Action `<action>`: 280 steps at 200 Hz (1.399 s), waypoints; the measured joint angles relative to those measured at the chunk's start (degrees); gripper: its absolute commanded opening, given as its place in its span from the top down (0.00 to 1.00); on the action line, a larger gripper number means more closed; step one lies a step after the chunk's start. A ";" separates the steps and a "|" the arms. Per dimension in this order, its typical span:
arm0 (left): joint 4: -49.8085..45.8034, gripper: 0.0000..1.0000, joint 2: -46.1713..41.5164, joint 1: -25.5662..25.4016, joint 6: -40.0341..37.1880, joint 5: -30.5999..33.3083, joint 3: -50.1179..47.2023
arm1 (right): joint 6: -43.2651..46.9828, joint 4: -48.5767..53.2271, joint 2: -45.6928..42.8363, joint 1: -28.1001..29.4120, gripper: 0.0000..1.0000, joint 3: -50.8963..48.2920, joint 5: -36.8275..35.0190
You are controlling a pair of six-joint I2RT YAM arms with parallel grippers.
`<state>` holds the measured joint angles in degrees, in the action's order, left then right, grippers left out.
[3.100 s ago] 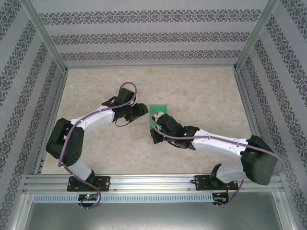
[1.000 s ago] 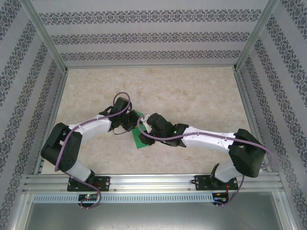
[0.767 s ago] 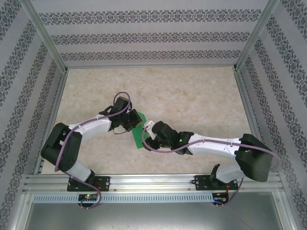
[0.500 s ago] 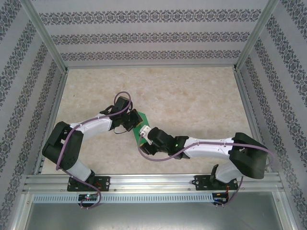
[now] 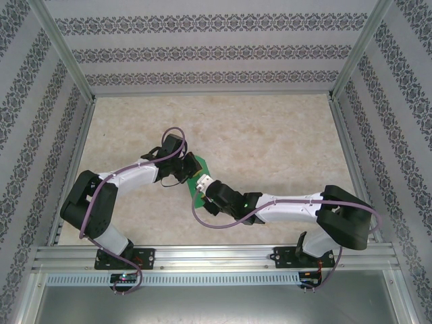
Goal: Fold a paper plane with a square sheet of paper (pick it up from the middle)
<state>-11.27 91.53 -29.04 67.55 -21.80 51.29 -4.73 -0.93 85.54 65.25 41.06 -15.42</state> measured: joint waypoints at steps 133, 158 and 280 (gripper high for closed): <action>-4.42 0.31 6.29 -3.78 -8.68 0.09 13.00 | -12.33 17.09 -15.15 -0.74 1.00 -0.24 -15.04; -5.53 0.23 5.99 -4.42 -9.70 1.62 13.49 | -14.51 21.55 -21.27 -1.68 1.00 -1.22 -17.94; -11.08 0.10 -6.95 -4.42 -11.80 14.78 9.03 | -36.20 31.39 -9.18 -1.88 1.00 6.25 -18.51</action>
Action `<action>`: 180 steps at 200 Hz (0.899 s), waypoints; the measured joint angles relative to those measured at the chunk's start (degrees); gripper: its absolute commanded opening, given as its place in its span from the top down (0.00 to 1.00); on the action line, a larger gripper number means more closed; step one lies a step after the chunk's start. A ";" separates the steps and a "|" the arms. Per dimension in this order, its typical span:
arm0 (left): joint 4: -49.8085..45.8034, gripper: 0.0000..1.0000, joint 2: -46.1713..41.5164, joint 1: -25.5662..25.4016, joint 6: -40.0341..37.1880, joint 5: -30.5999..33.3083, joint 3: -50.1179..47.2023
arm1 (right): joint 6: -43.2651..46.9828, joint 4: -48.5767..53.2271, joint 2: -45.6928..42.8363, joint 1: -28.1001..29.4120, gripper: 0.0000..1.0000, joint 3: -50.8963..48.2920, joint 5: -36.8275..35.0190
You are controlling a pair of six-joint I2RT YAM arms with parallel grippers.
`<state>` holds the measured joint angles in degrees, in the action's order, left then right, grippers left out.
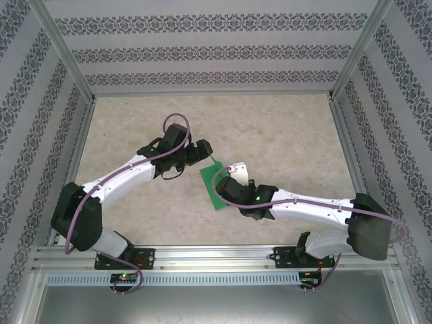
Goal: Fold a paper plane with a square sheet of paper (pick it up from the middle)
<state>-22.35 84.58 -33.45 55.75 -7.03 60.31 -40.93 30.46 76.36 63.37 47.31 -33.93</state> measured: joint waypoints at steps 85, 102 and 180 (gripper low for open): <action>-1.77 0.38 -3.58 0.00 1.11 4.48 -4.44 | -8.81 8.50 2.10 -0.11 1.00 9.03 -1.57; -1.36 0.47 -3.56 0.00 1.68 3.89 -5.29 | -10.93 8.94 3.93 -0.04 1.00 9.03 -0.35; 5.68 0.70 3.02 -0.07 5.22 -6.08 -10.95 | -6.91 1.03 12.72 -3.52 1.00 10.47 15.06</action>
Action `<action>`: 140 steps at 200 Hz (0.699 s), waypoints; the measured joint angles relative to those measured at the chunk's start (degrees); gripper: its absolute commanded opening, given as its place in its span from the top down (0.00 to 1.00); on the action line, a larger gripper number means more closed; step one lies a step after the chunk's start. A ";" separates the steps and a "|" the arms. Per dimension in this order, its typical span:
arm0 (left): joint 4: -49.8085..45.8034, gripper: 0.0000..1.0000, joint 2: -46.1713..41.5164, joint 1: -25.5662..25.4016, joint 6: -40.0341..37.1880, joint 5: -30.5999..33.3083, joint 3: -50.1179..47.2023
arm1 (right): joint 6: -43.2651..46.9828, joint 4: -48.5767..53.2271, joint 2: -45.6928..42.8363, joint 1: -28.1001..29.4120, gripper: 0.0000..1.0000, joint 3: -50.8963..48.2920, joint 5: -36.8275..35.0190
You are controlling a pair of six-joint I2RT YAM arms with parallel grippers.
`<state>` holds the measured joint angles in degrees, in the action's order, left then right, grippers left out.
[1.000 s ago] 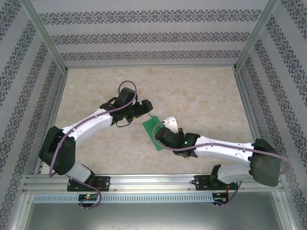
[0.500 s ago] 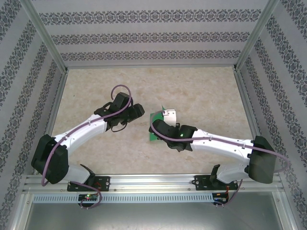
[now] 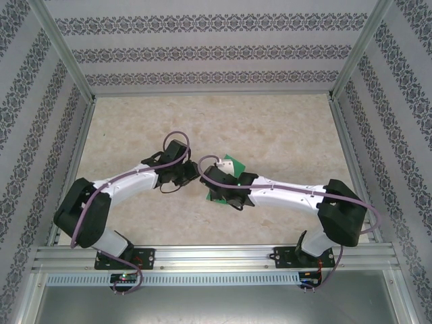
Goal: Fold a paper plane with a square sheet of paper (pick it up from the middle)
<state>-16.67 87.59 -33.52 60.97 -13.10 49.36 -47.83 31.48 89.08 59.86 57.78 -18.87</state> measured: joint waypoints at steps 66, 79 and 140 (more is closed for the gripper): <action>4.98 0.77 8.00 -2.45 1.70 -6.40 0.85 | 1.44 -5.84 -0.55 -1.88 1.00 -2.91 5.70; 5.14 0.79 9.79 -3.41 1.92 -7.19 1.64 | 1.46 -5.81 -1.38 -1.88 1.00 -4.39 5.70; 6.40 0.81 14.43 -5.25 2.36 -8.92 3.87 | 1.53 -8.59 -3.61 -3.02 1.00 -9.46 8.31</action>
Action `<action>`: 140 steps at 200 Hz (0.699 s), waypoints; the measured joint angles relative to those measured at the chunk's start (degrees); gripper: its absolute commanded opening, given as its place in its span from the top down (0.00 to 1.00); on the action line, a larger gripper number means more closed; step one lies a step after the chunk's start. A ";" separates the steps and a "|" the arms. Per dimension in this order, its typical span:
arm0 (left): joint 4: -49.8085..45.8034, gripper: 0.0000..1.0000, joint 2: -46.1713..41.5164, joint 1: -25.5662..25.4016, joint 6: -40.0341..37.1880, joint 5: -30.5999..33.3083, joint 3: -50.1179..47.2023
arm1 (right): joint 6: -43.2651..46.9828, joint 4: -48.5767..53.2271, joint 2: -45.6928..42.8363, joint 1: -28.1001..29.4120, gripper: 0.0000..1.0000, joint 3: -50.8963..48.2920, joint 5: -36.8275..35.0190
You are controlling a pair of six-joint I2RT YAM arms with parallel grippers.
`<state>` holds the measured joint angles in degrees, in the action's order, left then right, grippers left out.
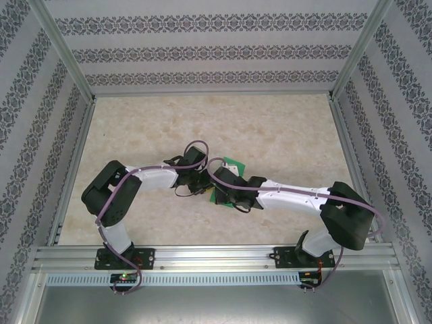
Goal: Fold a paper plane with a square sheet of paper (pick it up from the middle)
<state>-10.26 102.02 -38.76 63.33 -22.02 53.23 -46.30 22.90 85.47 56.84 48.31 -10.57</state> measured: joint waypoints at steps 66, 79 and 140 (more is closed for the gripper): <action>3.02 0.84 0.87 -0.68 1.44 -2.64 -0.02 | -0.07 -3.45 -0.83 -1.62 1.00 -2.71 1.97; 4.20 0.90 1.09 -0.76 1.95 -3.26 -0.02 | -0.07 -3.74 -1.05 -1.88 1.00 -3.04 2.19; 5.44 1.00 2.80 -0.81 2.93 -3.82 -0.17 | -0.07 -4.57 -1.11 -1.90 1.00 -3.23 2.36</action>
<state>-4.82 104.81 -39.57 66.26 -25.85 53.06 -46.37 18.33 84.36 54.94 45.08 -8.21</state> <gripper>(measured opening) 0.061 0.040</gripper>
